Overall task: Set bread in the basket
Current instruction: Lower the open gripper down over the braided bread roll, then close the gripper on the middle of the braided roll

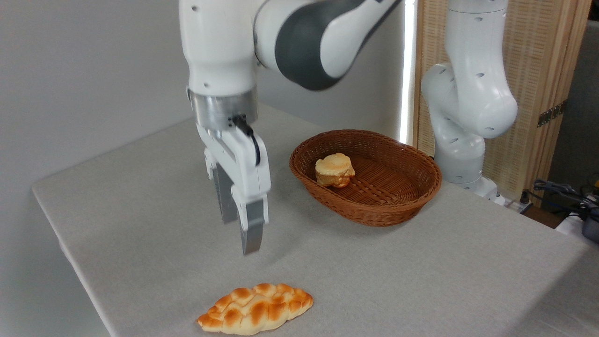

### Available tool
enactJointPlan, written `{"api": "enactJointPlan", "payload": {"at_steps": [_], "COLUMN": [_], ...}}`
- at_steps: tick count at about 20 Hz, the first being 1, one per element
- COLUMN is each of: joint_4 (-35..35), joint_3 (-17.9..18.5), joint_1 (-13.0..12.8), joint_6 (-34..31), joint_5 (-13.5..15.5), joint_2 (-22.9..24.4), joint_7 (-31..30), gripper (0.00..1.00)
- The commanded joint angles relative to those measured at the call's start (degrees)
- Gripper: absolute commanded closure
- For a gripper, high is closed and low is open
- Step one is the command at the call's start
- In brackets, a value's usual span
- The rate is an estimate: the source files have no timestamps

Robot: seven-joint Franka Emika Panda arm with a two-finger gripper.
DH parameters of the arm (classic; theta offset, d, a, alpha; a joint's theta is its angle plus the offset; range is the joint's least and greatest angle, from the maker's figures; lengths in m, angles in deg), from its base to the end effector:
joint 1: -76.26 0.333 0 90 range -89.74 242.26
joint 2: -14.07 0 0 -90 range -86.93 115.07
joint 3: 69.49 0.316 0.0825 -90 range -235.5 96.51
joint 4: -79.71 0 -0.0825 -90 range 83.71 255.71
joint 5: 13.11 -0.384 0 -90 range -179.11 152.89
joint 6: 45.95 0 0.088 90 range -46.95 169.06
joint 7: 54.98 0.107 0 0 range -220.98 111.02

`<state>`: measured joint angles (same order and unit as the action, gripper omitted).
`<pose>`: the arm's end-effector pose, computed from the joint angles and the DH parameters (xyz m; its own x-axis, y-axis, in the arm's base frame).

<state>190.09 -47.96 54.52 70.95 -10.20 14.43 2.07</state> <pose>0.5698 -0.0045 0.4997 0.5515 -0.8274 0.1065 -0.8256 -0.5596 -0.0725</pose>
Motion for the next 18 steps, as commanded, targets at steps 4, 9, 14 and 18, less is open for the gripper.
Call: {"api": "enactJointPlan", "payload": {"at_steps": [4,9,14,18], "joint_4": [0.89,0.80,0.89,0.89], "joint_3": [2.54,4.48,4.66,4.66], "joint_1": [-0.14,0.03,0.12,0.12], "joint_6": [8.07,10.19,11.60,11.51], "joint_5": [-0.01,0.08,-0.01,0.08], "joint_2": [-5.54,-8.00,-9.94,-10.38], "joint_7": [5.52,10.27,11.42,11.42], "gripper": [0.00,0.00,0.00,0.00]}}
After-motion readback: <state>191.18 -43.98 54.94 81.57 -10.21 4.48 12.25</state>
